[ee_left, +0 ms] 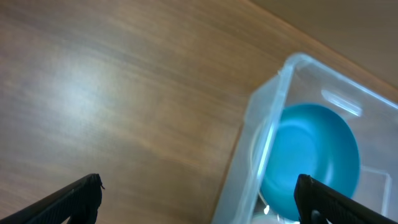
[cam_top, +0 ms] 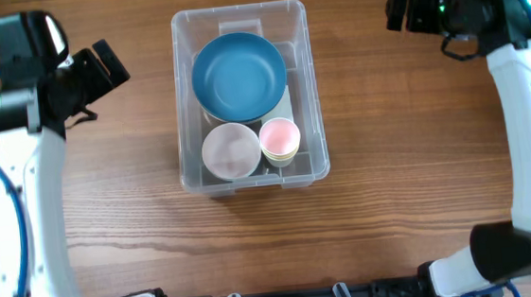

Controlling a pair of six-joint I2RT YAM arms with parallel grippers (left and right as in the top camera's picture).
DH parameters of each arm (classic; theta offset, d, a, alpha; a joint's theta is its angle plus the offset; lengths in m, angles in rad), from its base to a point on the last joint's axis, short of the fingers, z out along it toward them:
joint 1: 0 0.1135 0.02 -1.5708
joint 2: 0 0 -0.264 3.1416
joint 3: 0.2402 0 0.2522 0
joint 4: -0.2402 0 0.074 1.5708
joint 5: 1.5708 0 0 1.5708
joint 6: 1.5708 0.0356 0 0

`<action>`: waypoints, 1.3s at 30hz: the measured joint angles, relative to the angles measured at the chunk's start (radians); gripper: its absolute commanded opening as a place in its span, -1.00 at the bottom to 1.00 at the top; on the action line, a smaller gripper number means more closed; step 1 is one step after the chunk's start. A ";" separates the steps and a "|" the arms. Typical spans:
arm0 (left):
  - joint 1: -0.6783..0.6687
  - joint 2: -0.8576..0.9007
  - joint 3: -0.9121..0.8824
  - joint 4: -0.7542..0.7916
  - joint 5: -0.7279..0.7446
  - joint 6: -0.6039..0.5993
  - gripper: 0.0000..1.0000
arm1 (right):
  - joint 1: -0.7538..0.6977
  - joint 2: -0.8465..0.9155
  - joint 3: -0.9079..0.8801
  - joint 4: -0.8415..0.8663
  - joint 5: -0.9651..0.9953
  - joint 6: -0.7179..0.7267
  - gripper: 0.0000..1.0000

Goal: Pack container

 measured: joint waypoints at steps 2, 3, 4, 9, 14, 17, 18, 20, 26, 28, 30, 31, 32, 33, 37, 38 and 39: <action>0.000 -0.142 -0.152 0.073 0.014 0.003 0.99 | 0.000 -0.095 -0.090 0.037 0.001 0.019 0.99; 0.000 -0.249 -0.251 0.079 0.025 0.003 1.00 | 0.000 -0.161 -0.154 0.061 0.004 0.026 1.00; 0.000 -0.357 -0.335 0.117 0.035 0.003 1.00 | 0.000 -0.268 -0.251 0.107 0.005 0.031 1.00; 0.000 -0.813 -0.659 0.151 0.051 0.002 0.99 | 0.000 -0.753 -0.783 0.372 0.024 0.037 1.00; 0.000 -1.093 -0.844 0.149 0.013 -0.056 1.00 | -0.001 -1.110 -1.220 0.470 0.079 0.044 0.99; 0.000 -1.093 -0.847 0.149 0.007 -0.066 1.00 | -0.001 -1.149 -1.225 0.484 0.090 0.044 1.00; 0.000 -1.093 -0.847 0.149 0.007 -0.066 1.00 | -0.001 -1.146 -1.225 0.484 0.091 0.044 0.99; 0.000 -1.093 -0.847 0.149 0.007 -0.069 0.99 | -0.001 -1.140 -1.225 0.484 0.093 0.044 1.00; 0.000 -1.093 -0.847 0.149 0.007 -0.069 1.00 | -0.001 -1.107 -1.225 0.484 0.121 0.021 0.99; 0.000 -1.093 -0.847 0.149 0.007 -0.069 1.00 | -0.001 -1.099 -1.225 0.484 0.165 -0.034 0.99; 0.000 -1.093 -0.847 0.149 0.007 -0.069 1.00 | -0.001 -1.099 -1.225 0.483 0.181 -0.056 0.99; 0.000 -1.093 -0.847 0.149 0.007 -0.069 1.00 | -0.001 -1.101 -1.225 0.476 0.189 -0.072 1.00; 0.000 -1.093 -0.847 0.149 0.007 -0.069 0.99 | -0.001 -1.115 -1.227 0.469 0.195 -0.089 1.00; 0.000 -1.093 -0.847 0.149 0.007 -0.069 0.99 | -0.001 -1.138 -1.232 0.469 0.196 -0.100 0.99; 0.000 -1.094 -0.848 0.148 0.007 -0.069 1.00 | 0.000 -1.436 -1.374 0.520 0.116 -0.205 1.00; 0.000 -1.094 -0.848 0.150 0.007 -0.070 0.99 | 0.000 -1.499 -1.427 0.560 0.075 -0.233 0.99; 0.000 -1.094 -0.848 0.150 0.006 -0.072 0.99 | 0.000 -1.566 -1.489 0.598 0.034 -0.258 1.00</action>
